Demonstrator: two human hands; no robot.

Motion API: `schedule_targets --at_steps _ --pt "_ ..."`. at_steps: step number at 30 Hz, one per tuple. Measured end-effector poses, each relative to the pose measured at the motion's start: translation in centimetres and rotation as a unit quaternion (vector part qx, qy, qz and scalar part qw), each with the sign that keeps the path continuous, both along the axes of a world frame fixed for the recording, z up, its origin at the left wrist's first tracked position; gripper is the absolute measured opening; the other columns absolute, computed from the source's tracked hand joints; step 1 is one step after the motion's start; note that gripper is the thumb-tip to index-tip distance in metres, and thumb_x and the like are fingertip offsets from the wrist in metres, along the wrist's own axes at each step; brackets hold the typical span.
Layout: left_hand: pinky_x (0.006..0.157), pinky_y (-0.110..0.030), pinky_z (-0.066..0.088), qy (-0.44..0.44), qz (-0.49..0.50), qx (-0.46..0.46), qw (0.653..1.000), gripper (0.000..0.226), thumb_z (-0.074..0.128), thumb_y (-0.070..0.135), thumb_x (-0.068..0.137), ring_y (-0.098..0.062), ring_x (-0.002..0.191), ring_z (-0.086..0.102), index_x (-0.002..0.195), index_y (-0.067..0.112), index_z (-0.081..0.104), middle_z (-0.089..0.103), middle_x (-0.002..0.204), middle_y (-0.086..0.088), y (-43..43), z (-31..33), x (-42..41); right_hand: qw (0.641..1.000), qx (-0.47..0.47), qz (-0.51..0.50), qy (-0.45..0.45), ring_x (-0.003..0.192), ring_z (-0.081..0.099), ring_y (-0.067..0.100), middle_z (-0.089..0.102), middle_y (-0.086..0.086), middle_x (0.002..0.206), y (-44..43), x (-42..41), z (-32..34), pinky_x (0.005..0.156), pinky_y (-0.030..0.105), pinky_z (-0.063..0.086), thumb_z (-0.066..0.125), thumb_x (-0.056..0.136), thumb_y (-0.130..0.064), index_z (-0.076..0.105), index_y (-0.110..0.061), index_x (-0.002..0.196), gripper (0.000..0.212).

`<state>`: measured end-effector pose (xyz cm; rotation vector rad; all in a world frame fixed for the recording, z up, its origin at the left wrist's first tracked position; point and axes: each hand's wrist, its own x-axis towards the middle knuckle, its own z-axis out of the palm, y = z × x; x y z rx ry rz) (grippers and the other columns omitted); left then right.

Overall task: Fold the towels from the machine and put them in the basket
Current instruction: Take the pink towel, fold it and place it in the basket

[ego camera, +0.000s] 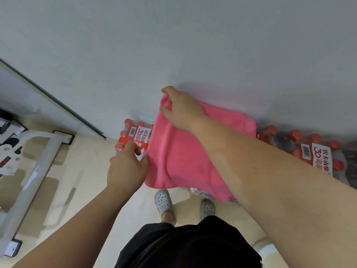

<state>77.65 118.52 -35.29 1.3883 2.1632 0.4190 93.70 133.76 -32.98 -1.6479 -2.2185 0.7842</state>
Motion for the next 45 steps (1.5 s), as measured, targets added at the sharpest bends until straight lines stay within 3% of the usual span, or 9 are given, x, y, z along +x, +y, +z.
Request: schedule_targets --at_steps 6,12,16,21,25,30,38,42,45 --pt "0.053 -0.028 0.04 -0.029 -0.09 0.098 0.991 0.015 0.067 0.023 0.088 -0.011 0.059 0.056 0.081 0.02 0.054 0.056 0.057 0.004 0.1 2.6 4.4 0.995 0.067 -0.074 0.003 0.086 0.062 0.025 0.066 0.006 0.091 -2.7 8.0 -0.5 0.08 0.037 0.051 0.06 0.087 -0.032 0.07 -0.017 0.097 0.021" --pt "0.056 -0.034 0.048 -0.053 -0.205 0.068 0.975 0.021 0.07 0.035 0.085 -0.016 0.058 0.056 0.075 0.024 0.054 0.055 0.054 0.004 -1.2 1.6 12.3 0.982 0.007 -0.169 -0.08 0.09 0.063 0.03 0.069 0.008 0.095 -5.2 18.0 -0.7 0.079 0.038 0.052 0.057 0.086 -0.037 0.072 -0.017 0.089 0.025" --pt "0.057 -0.034 0.046 0.005 -0.241 0.027 0.97 0.039 0.065 0.052 0.082 -0.023 0.066 0.058 0.067 0.02 0.048 0.057 0.06 0.003 -2.6 0.9 16.7 0.989 -0.008 -0.116 -0.086 0.097 0.064 0.027 0.072 -0.001 0.101 -6.6 20.5 -1.3 0.088 0.044 0.052 0.051 0.081 -0.044 0.076 -0.026 0.097 0.034" --pt "0.056 -0.032 0.032 0.093 -0.247 -0.018 0.964 0.053 0.063 0.066 0.08 -0.019 0.064 0.048 0.064 0.023 0.037 0.046 0.065 0.007 -4.2 0.6 20.1 0.993 -0.016 -0.049 -0.107 0.127 0.043 0.027 0.056 -0.009 0.138 -7.5 21.7 -1.8 0.105 0.043 0.035 0.051 0.093 -0.046 0.062 -0.04 0.125 0.034" --pt "0.057 -0.031 0.04 0.108 -0.253 0.008 0.961 0.043 0.061 0.058 0.085 -0.021 0.066 0.054 0.069 0.024 0.04 0.051 0.073 0.007 -4.8 0.1 20.4 0.994 -0.026 -0.008 -0.104 0.137 0.03 0.026 0.044 -0.009 0.151 -7.8 21.5 -1.7 0.106 0.042 0.027 0.049 0.098 -0.042 0.051 -0.037 0.14 0.043" --pt "0.057 -0.032 0.032 0.143 -0.256 0.015 0.956 0.023 0.058 0.038 0.084 -0.026 0.07 0.054 0.074 0.022 0.045 0.057 0.079 0.002 -5.0 0.4 20.7 0.994 -0.045 -0.006 -0.102 0.144 0.02 0.025 0.034 -0.008 0.157 -8.3 21.4 -2.2 0.113 0.048 0.022 0.045 0.099 -0.044 0.039 -0.03 0.15 0.053" --pt "0.062 -0.035 0.052 0.059 -0.222 -0.02 0.973 0.016 0.059 0.028 0.084 -0.02 0.068 0.061 0.07 0.02 0.059 0.064 0.065 0.004 -4.7 0.3 19.7 0.994 -0.062 -0.012 -0.089 0.147 0.015 0.022 0.03 -0.01 0.159 -8.4 21.7 -2.3 0.114 0.05 0.02 0.047 0.098 -0.044 0.035 -0.031 0.152 0.057" --pt "0.057 -0.033 0.049 0.012 -0.183 -0.021 0.983 0.013 0.057 0.026 0.077 -0.018 0.062 0.059 0.066 0.019 0.058 0.063 0.06 0.003 -4.7 0.3 19.6 0.994 -0.065 -0.02 -0.081 0.148 0.014 0.02 0.029 -0.012 0.159 -8.5 21.7 -2.6 0.114 0.05 0.018 0.049 0.097 -0.044 0.035 -0.033 0.152 0.057" --pt "0.054 -0.023 0.039 -0.047 -0.169 -0.018 0.984 0.016 0.063 0.019 0.083 -0.006 0.057 0.053 0.067 0.021 0.062 0.06 0.059 0.007 -4.4 0.8 18.9 0.994 -0.073 -0.03 -0.073 0.147 0.015 0.021 0.03 -0.011 0.159 -8.4 21.7 -2.6 0.115 0.049 0.017 0.05 0.097 -0.044 0.037 -0.033 0.151 0.056"
